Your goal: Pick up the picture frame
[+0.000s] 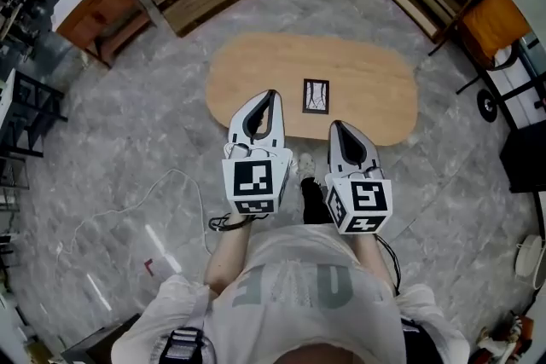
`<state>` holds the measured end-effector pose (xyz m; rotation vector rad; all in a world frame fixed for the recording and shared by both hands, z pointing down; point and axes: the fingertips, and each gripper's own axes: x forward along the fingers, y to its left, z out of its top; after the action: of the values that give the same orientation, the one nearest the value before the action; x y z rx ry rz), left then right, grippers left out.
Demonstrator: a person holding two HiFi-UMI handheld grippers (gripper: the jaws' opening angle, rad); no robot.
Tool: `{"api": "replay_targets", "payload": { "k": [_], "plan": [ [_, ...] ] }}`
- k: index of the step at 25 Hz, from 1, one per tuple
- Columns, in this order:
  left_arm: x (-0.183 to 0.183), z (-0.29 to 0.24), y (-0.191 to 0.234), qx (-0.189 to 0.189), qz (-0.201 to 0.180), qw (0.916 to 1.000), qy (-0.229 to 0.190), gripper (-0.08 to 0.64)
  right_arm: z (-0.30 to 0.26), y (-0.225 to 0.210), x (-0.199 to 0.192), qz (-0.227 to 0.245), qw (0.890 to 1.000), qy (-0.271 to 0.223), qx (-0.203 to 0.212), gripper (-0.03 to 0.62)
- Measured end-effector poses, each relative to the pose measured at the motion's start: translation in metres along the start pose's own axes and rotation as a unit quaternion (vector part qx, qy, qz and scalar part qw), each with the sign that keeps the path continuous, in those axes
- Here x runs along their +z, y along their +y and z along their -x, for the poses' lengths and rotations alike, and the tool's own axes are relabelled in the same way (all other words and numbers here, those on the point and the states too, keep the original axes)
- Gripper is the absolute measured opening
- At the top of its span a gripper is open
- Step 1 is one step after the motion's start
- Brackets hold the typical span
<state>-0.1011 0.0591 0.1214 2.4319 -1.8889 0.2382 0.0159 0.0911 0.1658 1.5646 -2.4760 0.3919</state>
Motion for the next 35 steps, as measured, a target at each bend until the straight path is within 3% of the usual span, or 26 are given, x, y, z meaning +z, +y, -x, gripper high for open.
{"api": "replay_targets", "payload": {
  "k": [5, 11, 26, 35],
  "plan": [
    [0.002, -0.051, 0.008, 0.010, 0.024, 0.9996, 0.013, 0.009, -0.039, -0.039, 0.012, -0.002, 1.000, 0.010, -0.006, 0.005],
    [0.018, -0.088, 0.009, 0.018, 0.023, 0.9994, 0.021, 0.009, -0.071, -0.075, 0.033, -0.022, 1.000, 0.001, -0.012, 0.005],
    [0.043, -0.169, 0.031, 0.011, 0.029, 0.9994, 0.015, 0.009, -0.151, -0.111, 0.078, -0.022, 1.000, -0.011, -0.003, 0.005],
    [0.039, -0.222, 0.042, 0.001, 0.042, 0.9987, 0.029, 0.009, -0.192, -0.130, 0.088, -0.008, 1.000, 0.012, -0.004, 0.005]
  ]
}}
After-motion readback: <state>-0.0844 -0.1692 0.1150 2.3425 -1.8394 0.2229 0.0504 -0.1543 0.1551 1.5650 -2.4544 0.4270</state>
